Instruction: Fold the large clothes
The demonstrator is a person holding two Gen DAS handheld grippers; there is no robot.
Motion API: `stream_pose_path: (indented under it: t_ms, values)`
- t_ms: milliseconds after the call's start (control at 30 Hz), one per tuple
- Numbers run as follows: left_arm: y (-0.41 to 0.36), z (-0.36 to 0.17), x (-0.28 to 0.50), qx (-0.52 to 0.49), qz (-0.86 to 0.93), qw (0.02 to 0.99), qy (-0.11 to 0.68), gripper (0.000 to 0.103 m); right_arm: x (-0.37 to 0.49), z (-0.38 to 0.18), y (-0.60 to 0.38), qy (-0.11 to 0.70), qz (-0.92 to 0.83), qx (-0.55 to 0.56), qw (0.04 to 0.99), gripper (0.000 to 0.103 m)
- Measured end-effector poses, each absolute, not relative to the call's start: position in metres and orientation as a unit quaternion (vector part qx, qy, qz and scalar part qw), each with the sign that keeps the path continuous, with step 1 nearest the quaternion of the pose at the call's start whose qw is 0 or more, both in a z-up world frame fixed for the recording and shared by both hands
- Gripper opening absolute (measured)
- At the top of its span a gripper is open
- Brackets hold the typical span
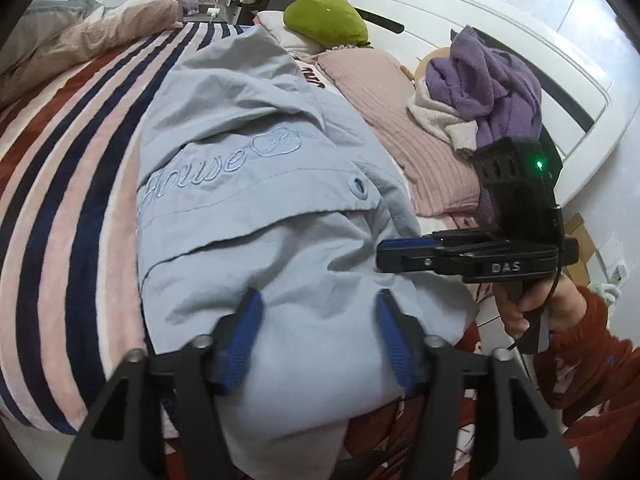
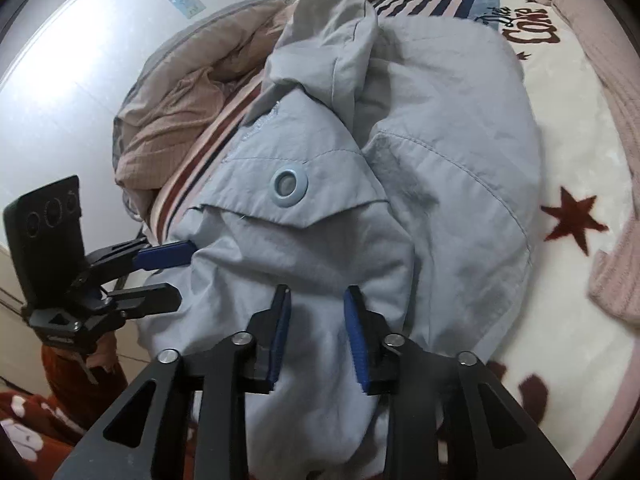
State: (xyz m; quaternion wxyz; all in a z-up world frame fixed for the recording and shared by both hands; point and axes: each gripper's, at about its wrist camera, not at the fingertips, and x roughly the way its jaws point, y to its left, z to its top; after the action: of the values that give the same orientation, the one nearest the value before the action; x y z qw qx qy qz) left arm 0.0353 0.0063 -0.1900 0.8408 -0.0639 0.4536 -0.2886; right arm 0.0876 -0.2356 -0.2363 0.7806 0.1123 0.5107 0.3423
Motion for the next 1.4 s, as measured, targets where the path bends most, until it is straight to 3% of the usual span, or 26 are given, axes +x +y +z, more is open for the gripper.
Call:
stream_pose_path:
  t_ms: [100,167,200,367,600,733,767,833,900,1067,1400]
  values:
    - [0.009,-0.180,0.026,-0.054,-0.272,0.854,0.441,0.081,0.077,-0.226,-0.249,0.490,0.346,0.130,0.789,0.043]
    - [0.016,-0.172,0.021,-0.054,-0.257,0.862,0.434,0.084,0.070,-0.221,-0.259,0.479,0.339,0.134,0.798,0.066]
    - [0.022,-0.169,0.019,-0.058,-0.253,0.865,0.430,0.086,0.067,-0.220,-0.264,0.475,0.329,0.131,0.805,0.071]
    - [0.053,-0.169,0.023,-0.069,-0.221,0.874,0.426,0.089,0.057,-0.232,-0.283,0.487,0.307,0.150,0.804,0.079]
    - [0.073,-0.226,0.060,-0.143,-0.216,0.836,0.485,0.089,0.051,-0.272,-0.290,0.527,0.327,0.222,0.752,0.080]
    - [0.069,-0.255,0.071,-0.218,-0.246,0.803,0.497,0.089,0.046,-0.288,-0.275,0.530,0.337,0.239,0.740,0.077]
    - [0.066,-0.257,0.071,-0.219,-0.244,0.805,0.494,0.089,0.045,-0.289,-0.274,0.523,0.338,0.245,0.743,0.068]
    - [0.065,-0.258,0.069,-0.223,-0.240,0.808,0.490,0.081,0.043,-0.293,-0.276,0.514,0.336,0.269,0.742,0.058]
    - [0.065,-0.255,0.065,-0.222,-0.240,0.813,0.483,0.063,0.040,-0.298,-0.280,0.504,0.321,0.289,0.748,0.043]
    - [0.075,-0.246,0.063,-0.227,-0.246,0.819,0.466,0.049,0.033,-0.283,-0.273,0.471,0.306,0.278,0.779,0.023]
    - [0.180,-0.218,0.085,-0.232,-0.186,0.859,0.417,0.041,0.090,-0.263,-0.159,0.485,0.359,0.193,0.774,0.019]
